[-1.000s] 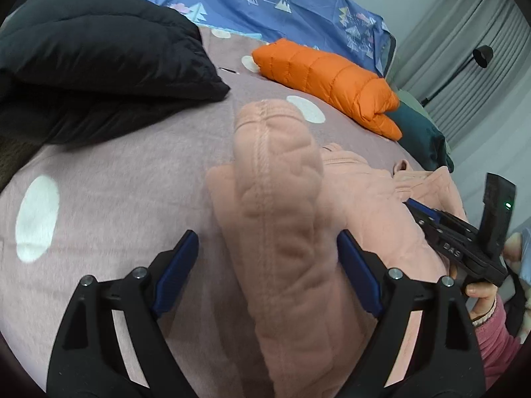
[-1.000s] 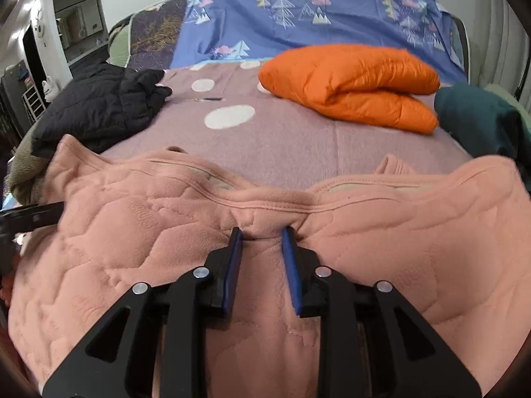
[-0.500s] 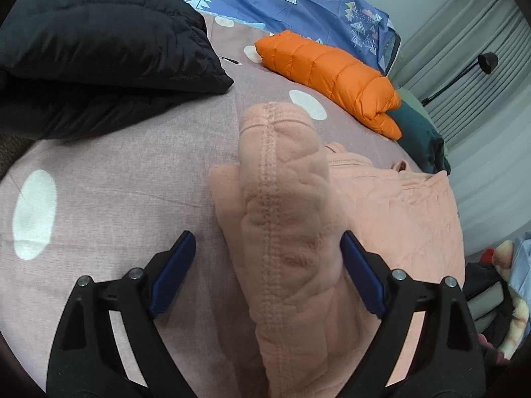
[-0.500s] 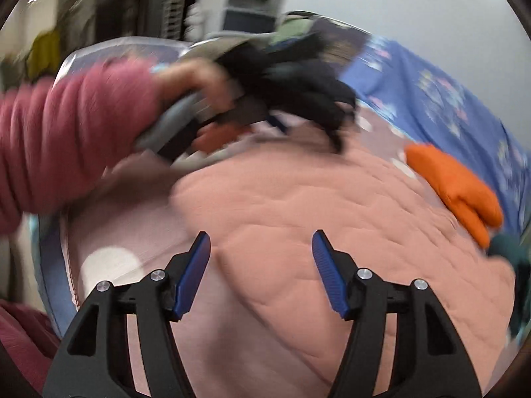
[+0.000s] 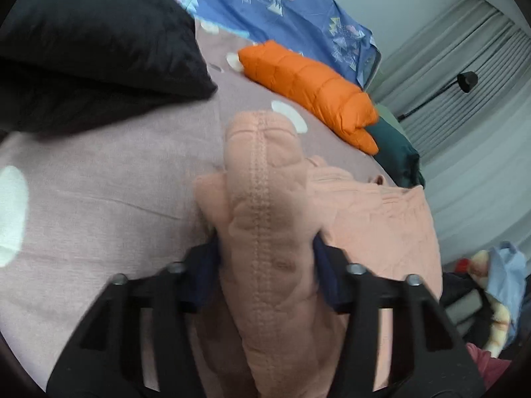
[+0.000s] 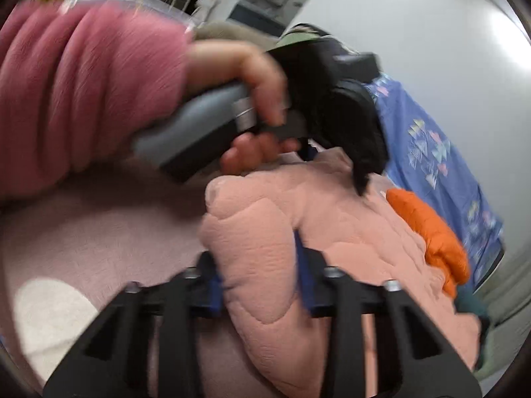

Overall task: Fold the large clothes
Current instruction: 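Grasp the folded peach jacket edge with the right gripper while the left gripper grasps it too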

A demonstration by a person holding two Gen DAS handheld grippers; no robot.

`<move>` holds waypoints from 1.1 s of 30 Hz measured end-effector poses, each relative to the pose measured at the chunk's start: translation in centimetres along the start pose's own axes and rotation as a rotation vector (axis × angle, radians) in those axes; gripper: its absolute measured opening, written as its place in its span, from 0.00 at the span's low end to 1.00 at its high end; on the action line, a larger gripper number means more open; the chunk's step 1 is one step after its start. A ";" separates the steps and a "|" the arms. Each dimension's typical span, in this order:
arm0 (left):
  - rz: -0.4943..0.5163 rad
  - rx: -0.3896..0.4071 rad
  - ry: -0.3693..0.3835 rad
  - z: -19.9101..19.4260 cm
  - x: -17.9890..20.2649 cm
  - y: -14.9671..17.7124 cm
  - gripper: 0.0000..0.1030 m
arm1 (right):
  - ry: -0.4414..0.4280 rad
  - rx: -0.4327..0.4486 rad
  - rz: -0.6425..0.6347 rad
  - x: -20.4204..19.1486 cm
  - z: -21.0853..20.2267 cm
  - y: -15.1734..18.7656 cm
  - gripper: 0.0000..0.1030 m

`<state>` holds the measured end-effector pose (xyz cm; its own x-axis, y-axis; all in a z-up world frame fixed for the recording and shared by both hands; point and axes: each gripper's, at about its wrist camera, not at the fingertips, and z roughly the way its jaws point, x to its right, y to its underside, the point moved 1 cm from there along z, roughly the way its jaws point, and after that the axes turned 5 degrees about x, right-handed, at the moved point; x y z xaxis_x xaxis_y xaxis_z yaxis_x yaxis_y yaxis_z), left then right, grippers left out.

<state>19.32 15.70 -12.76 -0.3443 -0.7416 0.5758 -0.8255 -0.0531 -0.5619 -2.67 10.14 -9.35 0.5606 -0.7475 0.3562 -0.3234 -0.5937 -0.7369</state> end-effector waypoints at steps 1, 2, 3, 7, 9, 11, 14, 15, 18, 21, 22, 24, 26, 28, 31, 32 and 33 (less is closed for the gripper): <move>0.021 0.014 -0.010 -0.6 0.7 -0.2 0.35 | -0.022 0.020 0.062 1.3 -0.7 -0.4 0.26; 0.032 0.030 -0.010 -1.2 1.5 -0.6 0.34 | -0.034 0.045 0.104 2.5 -1.5 -0.7 0.26; 0.032 0.041 -0.003 -1.7 2.0 -1.0 0.33 | -0.039 0.076 0.144 3.7 -2.6 -0.9 0.26; 0.091 0.106 0.040 -4.0 6.2 -2.9 0.32 | -0.032 0.165 0.236 7.0 -6.1 -1.2 0.26; 0.135 0.122 0.034 -4.4 8.4 -3.3 0.32 | -0.031 0.192 0.292 8.6 -7.5 -0.9 0.26; 0.173 0.125 0.016 -4.4 10.8 -3.8 0.32 | -0.025 0.212 0.339 9.7 -8.7 -0.3 0.25; 0.220 0.124 0.002 -4.1 14.0 -4.3 0.32 | -0.016 0.244 0.413 11.6 -10.5 0.6 0.25; 0.238 0.125 0.002 -4.0 15.2 -4.5 0.32 | -0.017 0.253 0.438 12.4 -10.9 1.0 0.25; 0.290 0.127 0.002 -3.4 18.7 -4.9 0.32 | -0.011 0.280 0.503 14.0 -12.7 2.2 0.25; 0.342 0.127 -0.006 -2.5 21.7 -5.1 0.32 | 0.018 0.307 0.553 15.4 -14.5 3.6 0.25; 0.365 0.125 -0.012 -2.0 23.0 -5.1 0.32 | 0.023 0.311 0.568 15.8 -14.7 4.0 0.25; 0.399 0.118 -0.022 -1.1 25.1 -5.0 0.32 | 0.030 0.317 0.604 16.8 -15.6 5.0 0.25; 0.423 0.110 -0.025 -0.4 26.8 -4.8 0.32 | 0.040 0.326 0.643 17.9 -16.4 6.0 0.25; 0.452 0.103 -0.027 0.4 28.6 -4.5 0.31 | 0.047 0.333 0.675 18.6 -17.1 6.9 0.25; 0.485 0.090 -0.030 1.5 30.5 -4.2 0.31 | 0.050 0.340 0.729 19.6 -18.0 8.4 0.25; 0.493 0.087 -0.029 1.8 31.0 -4.2 0.31 | 0.051 0.341 0.741 19.9 -18.3 8.7 0.25; 0.500 0.084 -0.030 2.2 31.5 -4.2 0.31 | 0.051 0.342 0.753 20.0 -18.5 9.1 0.25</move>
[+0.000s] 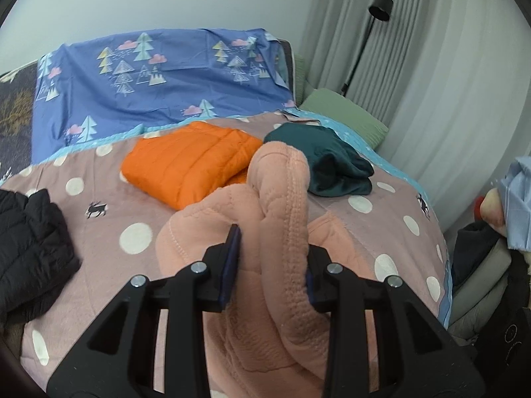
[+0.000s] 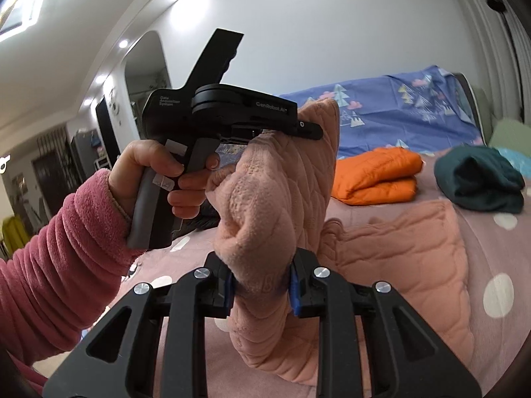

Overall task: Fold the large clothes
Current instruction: 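Grasp the folded peach jacket edge with the right gripper while the left gripper grasps it too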

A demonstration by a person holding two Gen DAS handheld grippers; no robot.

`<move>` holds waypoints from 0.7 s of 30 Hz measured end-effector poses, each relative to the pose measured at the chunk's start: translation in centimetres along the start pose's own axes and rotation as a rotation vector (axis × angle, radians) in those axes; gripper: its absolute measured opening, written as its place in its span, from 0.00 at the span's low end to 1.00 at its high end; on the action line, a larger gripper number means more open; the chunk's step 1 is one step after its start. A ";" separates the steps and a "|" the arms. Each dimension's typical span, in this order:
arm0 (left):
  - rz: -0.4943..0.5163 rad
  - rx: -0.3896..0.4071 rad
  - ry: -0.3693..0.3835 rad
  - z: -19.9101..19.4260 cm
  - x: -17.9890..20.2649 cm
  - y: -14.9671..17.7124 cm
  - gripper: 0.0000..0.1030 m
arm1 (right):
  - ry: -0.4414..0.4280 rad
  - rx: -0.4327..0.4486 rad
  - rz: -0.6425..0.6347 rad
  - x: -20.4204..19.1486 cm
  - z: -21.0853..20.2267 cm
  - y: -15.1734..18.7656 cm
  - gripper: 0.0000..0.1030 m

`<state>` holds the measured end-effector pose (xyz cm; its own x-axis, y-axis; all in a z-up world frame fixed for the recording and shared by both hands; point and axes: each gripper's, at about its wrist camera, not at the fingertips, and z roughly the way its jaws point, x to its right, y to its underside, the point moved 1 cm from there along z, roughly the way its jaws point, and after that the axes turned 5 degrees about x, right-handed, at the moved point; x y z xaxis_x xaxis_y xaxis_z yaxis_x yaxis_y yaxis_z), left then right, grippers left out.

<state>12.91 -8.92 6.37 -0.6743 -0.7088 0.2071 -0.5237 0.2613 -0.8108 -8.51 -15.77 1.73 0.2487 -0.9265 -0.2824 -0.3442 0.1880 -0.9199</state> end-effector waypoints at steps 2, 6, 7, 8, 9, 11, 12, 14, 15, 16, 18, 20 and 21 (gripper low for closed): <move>0.014 -0.005 0.001 0.7 1.1 -0.2 0.31 | 0.003 0.003 0.027 0.7 -0.7 0.1 0.25; 0.029 -0.019 0.009 2.2 2.8 -0.4 0.31 | 0.013 0.010 0.094 2.8 -1.6 0.6 0.24; 0.034 -0.028 0.008 2.8 3.4 -0.4 0.31 | 0.015 0.011 0.111 3.0 -2.0 0.9 0.24; 0.040 -0.036 0.005 3.4 4.0 -0.5 0.31 | 0.017 0.011 0.137 3.6 -2.3 1.1 0.24; 0.046 -0.045 0.003 4.1 4.6 -0.5 0.31 | 0.019 0.012 0.163 4.2 -2.7 1.3 0.24; 0.058 -0.055 0.003 5.3 5.9 -0.7 0.31 | 0.039 0.022 0.187 4.8 -3.5 1.7 0.24; 0.068 -0.059 0.004 5.9 6.7 -0.8 0.31 | 0.054 0.028 0.196 5.2 -4.0 1.8 0.24; 0.092 -0.073 0.009 7.5 8.4 -0.8 0.31 | 0.076 0.030 0.220 6.1 -4.7 2.2 0.24; 0.114 -0.081 0.008 8.4 9.4 -0.7 0.31 | 0.090 0.027 0.236 6.8 -5.0 2.5 0.24; 0.145 -0.090 0.000 9.4 10.5 -0.5 0.31 | 0.104 0.023 0.255 7.5 -5.4 2.8 0.24; 0.213 -0.116 -0.019 11.8 12.6 0.2 0.34 | 0.127 0.003 0.309 9.2 -5.6 3.6 0.24; 0.245 -0.130 -0.024 13.6 13.9 0.8 0.38 | 0.151 -0.032 0.378 10.9 -5.6 5.0 0.24; 0.238 -0.137 0.025 14.6 14.6 1.1 0.37 | 0.162 -0.052 0.412 11.8 -5.5 5.8 0.24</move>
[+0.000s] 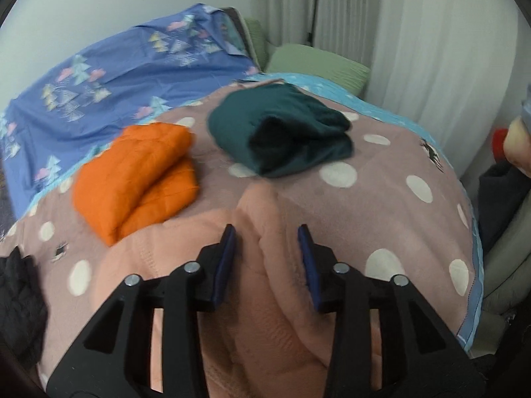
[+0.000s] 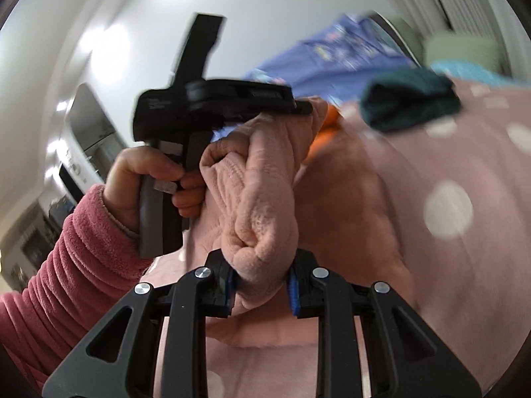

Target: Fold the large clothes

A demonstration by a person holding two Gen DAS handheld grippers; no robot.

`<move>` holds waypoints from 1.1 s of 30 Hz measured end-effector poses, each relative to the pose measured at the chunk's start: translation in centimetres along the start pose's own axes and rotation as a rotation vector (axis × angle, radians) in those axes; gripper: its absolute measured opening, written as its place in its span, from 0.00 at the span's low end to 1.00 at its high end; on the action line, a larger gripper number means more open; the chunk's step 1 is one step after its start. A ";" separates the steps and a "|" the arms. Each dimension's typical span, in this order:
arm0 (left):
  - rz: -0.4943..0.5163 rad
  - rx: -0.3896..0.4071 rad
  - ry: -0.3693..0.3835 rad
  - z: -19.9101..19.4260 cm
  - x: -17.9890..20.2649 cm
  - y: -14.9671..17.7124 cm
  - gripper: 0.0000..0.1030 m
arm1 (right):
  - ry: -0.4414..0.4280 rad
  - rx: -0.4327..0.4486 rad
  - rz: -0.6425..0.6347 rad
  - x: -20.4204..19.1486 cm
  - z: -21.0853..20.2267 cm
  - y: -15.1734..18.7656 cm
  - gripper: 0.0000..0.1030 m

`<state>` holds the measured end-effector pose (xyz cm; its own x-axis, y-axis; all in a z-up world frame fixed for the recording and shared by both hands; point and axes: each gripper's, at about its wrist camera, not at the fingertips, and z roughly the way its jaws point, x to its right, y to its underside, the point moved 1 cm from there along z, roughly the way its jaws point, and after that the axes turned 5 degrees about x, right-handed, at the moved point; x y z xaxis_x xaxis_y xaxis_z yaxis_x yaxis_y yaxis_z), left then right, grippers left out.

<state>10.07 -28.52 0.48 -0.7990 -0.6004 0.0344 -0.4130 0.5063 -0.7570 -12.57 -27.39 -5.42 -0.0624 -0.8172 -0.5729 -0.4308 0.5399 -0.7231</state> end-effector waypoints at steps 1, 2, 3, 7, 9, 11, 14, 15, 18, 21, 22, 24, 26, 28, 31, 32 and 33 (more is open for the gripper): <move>-0.014 -0.003 0.033 0.4 0.3 0.0 0.36 | 0.006 -0.017 0.027 0.8 0.2 0.3 0.24; -0.043 0.000 0.074 0.6 0.4 0.0 0.36 | 0.005 -0.041 0.070 2.0 0.4 0.8 0.24; -0.059 0.007 0.107 0.4 0.6 0.1 0.36 | 0.003 -0.056 0.095 2.7 0.4 1.2 0.24; 0.012 0.066 0.088 -2.0 1.3 -0.1 0.36 | 0.012 -0.087 0.116 4.0 0.5 2.1 0.24; 0.017 0.074 0.077 -3.2 0.7 0.1 0.36 | 0.005 -0.095 0.124 4.3 0.6 2.4 0.24; 0.004 0.097 0.047 -5.1 -1.0 1.2 0.37 | -0.004 -0.103 0.129 4.5 0.7 2.4 0.24; 0.020 0.111 0.031 -6.7 -2.6 2.8 0.53 | -0.008 -0.118 0.131 4.7 0.9 2.3 0.25; 0.032 0.103 0.029 -6.9 -2.8 3.2 0.53 | -0.007 -0.121 0.133 4.8 1.0 2.3 0.26; 0.082 -0.011 0.013 -5.0 -2.9 5.6 0.54 | -0.004 -0.118 0.119 5.2 0.9 1.8 0.30; 0.129 -0.009 -0.019 -3.2 -1.9 6.7 0.54 | 0.067 -0.103 0.065 5.1 0.4 1.3 0.42; 0.127 -0.010 -0.015 -2.6 -1.5 6.8 0.54 | 0.096 -0.090 0.037 5.0 0.0 1.2 0.44; 0.122 -0.012 -0.001 -1.4 -0.8 6.8 0.54 | 0.155 -0.055 -0.032 4.3 -1.0 0.8 0.47; 0.155 -0.031 -0.018 -0.3 -0.1 7.0 0.54 | 0.201 -0.008 -0.090 3.6 -2.0 0.1 0.47; 0.178 -0.054 -0.033 0.5 0.3 6.9 0.54 | 0.198 0.042 -0.130 2.8 -2.7 -0.8 0.47; 0.187 -0.069 -0.027 0.8 0.5 6.8 0.54 | 0.078 0.067 -0.159 1.3 -2.3 -1.4 0.47; 0.188 -0.071 -0.024 0.9 0.4 6.7 0.54 | 0.045 0.056 -0.168 0.8 -1.8 -1.4 0.47; 0.186 -0.069 -0.019 0.9 0.4 6.8 0.54 | 0.042 0.030 -0.187 0.4 -0.8 -1.2 0.47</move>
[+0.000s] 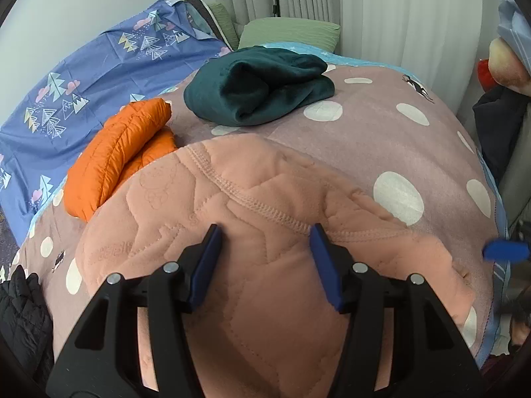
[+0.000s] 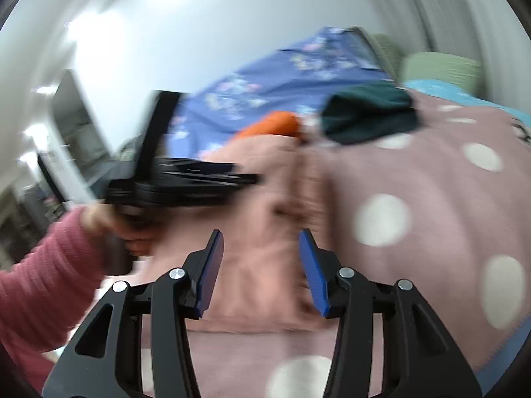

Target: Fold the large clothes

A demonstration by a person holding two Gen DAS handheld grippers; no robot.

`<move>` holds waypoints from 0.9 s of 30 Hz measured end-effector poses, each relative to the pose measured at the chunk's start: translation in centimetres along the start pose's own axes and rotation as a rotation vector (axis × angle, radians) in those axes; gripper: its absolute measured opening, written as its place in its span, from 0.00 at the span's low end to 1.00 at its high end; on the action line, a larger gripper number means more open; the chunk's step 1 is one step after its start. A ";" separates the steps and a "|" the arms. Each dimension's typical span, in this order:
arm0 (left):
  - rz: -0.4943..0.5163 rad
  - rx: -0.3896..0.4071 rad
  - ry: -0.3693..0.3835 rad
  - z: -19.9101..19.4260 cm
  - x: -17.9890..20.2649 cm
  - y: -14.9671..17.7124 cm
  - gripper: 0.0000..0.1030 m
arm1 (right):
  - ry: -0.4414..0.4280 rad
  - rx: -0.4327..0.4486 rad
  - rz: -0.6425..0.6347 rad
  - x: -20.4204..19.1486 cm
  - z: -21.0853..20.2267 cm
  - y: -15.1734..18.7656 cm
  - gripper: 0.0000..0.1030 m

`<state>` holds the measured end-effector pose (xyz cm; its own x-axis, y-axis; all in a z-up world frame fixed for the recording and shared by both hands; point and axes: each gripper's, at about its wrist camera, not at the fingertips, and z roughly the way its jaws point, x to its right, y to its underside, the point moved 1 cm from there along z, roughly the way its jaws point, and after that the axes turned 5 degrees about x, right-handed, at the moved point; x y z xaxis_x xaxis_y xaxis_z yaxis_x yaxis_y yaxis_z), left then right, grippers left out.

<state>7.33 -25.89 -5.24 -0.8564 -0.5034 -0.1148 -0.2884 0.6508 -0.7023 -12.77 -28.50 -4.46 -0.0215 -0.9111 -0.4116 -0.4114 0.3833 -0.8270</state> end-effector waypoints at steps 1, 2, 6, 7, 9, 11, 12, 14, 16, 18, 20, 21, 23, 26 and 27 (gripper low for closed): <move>-0.002 0.001 0.007 0.0 -0.1 0.1 0.54 | 0.035 -0.034 -0.025 -0.3 0.9 0.4 0.46; -0.005 0.000 0.012 0.1 -0.2 0.1 0.54 | 0.094 -0.080 -0.044 -0.2 2.2 1.0 0.44; 0.017 -0.014 0.046 1.9 0.6 0.7 0.55 | 0.224 -0.172 -0.062 2.1 5.9 4.4 0.30; 0.039 -0.012 0.021 2.5 1.1 0.8 0.57 | 0.242 -0.174 -0.070 1.7 5.9 4.2 0.30; 0.031 0.003 0.001 3.1 1.3 0.7 0.58 | 0.264 -0.185 -0.052 1.6 5.6 4.1 0.30; 0.019 0.013 0.014 2.8 1.0 0.7 0.58 | 0.256 -0.194 -0.063 1.6 5.7 4.1 0.30; 0.009 0.025 0.022 2.4 0.9 0.9 0.58 | 0.249 -0.202 -0.065 1.7 5.7 4.0 0.30; 0.003 0.042 0.018 1.6 0.7 0.9 0.59 | 0.243 -0.207 -0.054 2.2 5.2 4.2 0.30; 0.010 0.070 0.004 0.0 0.9 0.7 0.60 | 0.251 -0.207 -0.063 2.2 5.4 4.2 0.30; 0.013 0.091 -0.001 -1.6 0.8 0.6 0.59 | 0.259 -0.205 -0.076 1.7 5.4 4.1 0.30; -0.009 0.114 -0.014 -3.5 -0.2 0.2 0.49 | 0.254 -0.206 -0.071 1.9 5.5 4.0 0.30; -0.040 0.122 -0.015 -4.4 -1.3 0.0 0.47 | 0.249 -0.207 -0.065 2.1 5.5 4.0 0.30; -0.109 0.140 -0.022 -5.7 -3.8 -0.1 0.42 | 0.244 -0.207 -0.062 2.1 5.4 3.8 0.30; -0.245 0.124 -0.035 -5.5 -8.1 0.7 0.40 | 0.244 -0.205 -0.067 2.0 5.3 3.9 0.30; -0.289 0.091 -0.017 -4.6 -9.2 1.3 0.40 | 0.239 -0.203 -0.069 2.0 5.4 3.8 0.30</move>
<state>12.89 -17.78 -1.88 -0.7367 -0.6705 0.0880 -0.4792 0.4259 -0.7674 -9.50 -28.05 -10.50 -0.1911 -0.9528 -0.2359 -0.5923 0.3036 -0.7463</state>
